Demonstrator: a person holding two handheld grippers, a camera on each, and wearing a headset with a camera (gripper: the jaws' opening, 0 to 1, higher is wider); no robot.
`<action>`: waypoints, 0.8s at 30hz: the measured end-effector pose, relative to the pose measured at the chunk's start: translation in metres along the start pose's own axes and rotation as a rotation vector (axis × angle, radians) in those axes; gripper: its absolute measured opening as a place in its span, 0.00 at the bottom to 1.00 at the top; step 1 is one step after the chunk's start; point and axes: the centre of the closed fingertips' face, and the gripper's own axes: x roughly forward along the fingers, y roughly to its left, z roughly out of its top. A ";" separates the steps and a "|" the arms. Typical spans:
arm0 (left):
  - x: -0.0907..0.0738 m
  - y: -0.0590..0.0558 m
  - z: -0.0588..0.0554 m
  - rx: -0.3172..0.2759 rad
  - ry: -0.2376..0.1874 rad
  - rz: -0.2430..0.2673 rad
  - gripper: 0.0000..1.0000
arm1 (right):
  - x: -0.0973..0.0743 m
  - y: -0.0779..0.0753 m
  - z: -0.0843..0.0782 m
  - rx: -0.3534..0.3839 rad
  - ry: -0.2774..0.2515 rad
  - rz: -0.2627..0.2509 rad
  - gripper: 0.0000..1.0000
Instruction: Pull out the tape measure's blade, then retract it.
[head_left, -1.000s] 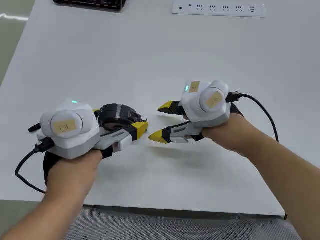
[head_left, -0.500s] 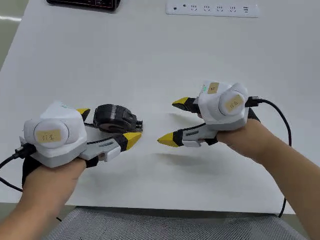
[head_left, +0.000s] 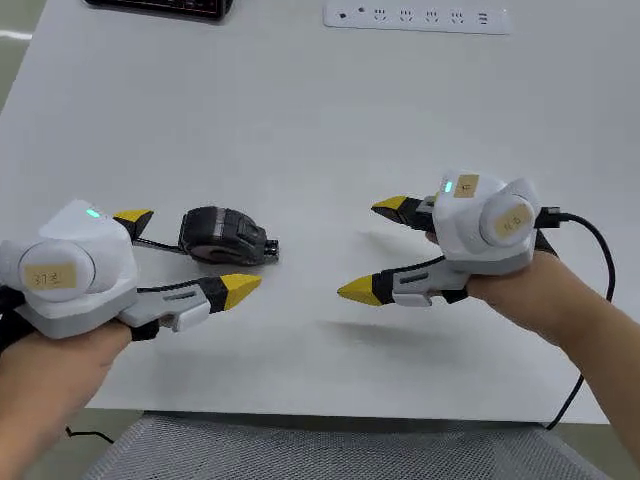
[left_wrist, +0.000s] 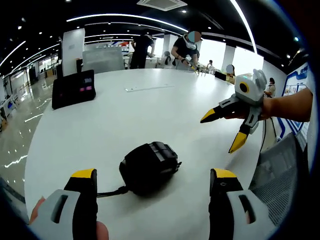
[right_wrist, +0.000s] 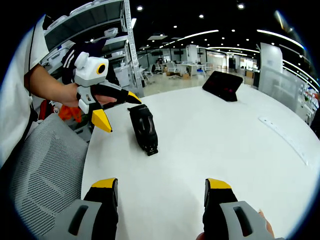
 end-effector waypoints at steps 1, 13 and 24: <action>-0.001 0.000 0.000 0.004 0.002 -0.004 0.92 | -0.001 0.000 -0.001 -0.001 -0.001 -0.003 0.70; -0.012 0.001 -0.009 0.074 0.037 -0.043 0.98 | -0.016 0.001 -0.009 0.003 0.005 -0.032 0.79; -0.022 -0.002 -0.015 0.115 0.058 -0.107 0.99 | -0.030 0.003 -0.021 0.005 0.038 -0.049 0.87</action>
